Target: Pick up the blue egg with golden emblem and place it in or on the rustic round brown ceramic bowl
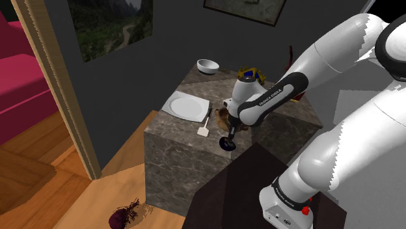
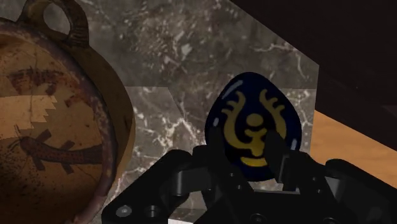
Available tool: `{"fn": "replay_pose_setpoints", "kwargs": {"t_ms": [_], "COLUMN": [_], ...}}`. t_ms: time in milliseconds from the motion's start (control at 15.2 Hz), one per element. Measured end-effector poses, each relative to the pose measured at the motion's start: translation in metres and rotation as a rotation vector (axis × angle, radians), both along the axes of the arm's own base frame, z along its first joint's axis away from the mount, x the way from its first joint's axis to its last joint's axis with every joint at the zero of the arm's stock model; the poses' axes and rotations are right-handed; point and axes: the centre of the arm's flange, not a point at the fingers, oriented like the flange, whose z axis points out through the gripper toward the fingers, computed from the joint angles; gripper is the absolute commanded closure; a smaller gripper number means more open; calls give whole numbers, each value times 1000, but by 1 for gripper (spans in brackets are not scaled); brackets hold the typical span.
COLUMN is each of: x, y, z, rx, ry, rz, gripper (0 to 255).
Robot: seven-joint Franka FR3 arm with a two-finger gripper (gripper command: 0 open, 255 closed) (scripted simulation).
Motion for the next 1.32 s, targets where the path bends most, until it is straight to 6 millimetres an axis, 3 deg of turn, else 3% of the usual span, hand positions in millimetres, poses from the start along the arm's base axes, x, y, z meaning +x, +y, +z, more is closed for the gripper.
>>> {"fn": "replay_pose_setpoints", "kwargs": {"t_ms": [330,792,1122,1188,1320], "x": [8,12,12,12,13], "y": [17,15,15,15,15], "z": [-20,-51,-53,-53,-53], "rx": [-4,-2,-2,-2,-2], "ry": [-114,-125,-125,-125,-126], "rz": [-254,-280,-281,-281,-280], "gripper": [0,0,0,255,255]}}
